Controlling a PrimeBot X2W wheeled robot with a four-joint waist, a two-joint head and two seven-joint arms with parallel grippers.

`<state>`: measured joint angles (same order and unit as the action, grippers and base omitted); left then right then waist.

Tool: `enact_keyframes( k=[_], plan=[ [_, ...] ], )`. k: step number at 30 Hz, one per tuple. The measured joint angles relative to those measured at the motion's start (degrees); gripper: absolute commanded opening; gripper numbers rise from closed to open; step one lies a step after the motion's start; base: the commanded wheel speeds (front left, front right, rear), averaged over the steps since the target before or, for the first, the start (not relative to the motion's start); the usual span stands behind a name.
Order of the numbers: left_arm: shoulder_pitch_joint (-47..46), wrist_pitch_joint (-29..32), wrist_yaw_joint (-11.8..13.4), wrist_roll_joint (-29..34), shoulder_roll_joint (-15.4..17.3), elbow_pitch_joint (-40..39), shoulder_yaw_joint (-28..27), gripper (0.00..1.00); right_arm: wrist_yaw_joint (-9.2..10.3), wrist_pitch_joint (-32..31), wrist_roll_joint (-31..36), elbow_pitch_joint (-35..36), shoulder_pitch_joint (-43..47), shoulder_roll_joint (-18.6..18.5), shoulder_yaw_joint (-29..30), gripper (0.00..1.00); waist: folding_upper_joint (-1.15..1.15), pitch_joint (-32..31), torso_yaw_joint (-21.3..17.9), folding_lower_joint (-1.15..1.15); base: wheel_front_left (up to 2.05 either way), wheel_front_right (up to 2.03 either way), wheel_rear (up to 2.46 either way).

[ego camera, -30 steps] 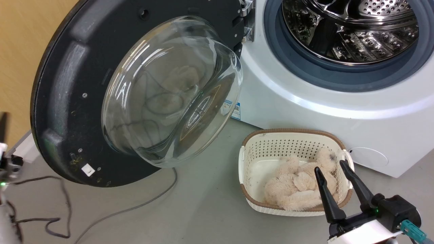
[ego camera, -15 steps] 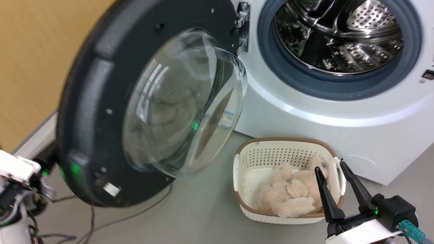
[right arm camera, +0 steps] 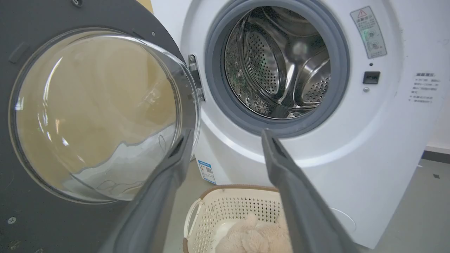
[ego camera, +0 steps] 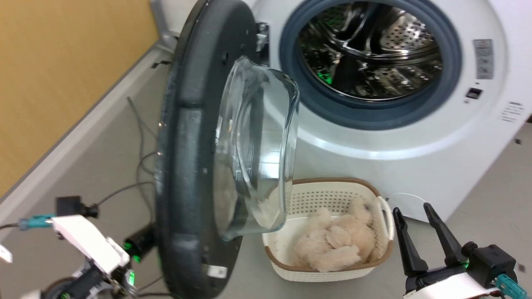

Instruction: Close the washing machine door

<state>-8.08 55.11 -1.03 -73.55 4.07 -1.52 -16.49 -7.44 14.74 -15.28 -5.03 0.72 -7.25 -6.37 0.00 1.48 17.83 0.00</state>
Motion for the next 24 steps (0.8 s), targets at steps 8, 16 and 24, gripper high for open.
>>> enact_keyframes(
  k=[8,16,24],
  plan=[
    [4.0,-3.8,4.2,-8.1,-0.8,-4.8,8.0,0.0,0.0,0.0,0.2,-0.1,-0.1,0.0,0.4,1.0,0.0,0.7,-5.5,0.0,0.0,0.0,0.0],
    [4.5,-13.0,3.4,-13.2,-1.0,-3.9,18.1,0.0,0.0,0.0,0.3,0.1,-0.6,-0.3,0.7,1.0,0.0,2.8,-13.0,0.0,0.0,0.0,0.0],
    [-0.5,-22.2,0.9,-14.7,-1.0,1.3,24.9,0.0,0.0,0.0,0.3,0.5,-1.8,0.1,0.8,1.0,0.0,6.2,-21.3,0.0,0.0,0.0,0.0]
  ],
)
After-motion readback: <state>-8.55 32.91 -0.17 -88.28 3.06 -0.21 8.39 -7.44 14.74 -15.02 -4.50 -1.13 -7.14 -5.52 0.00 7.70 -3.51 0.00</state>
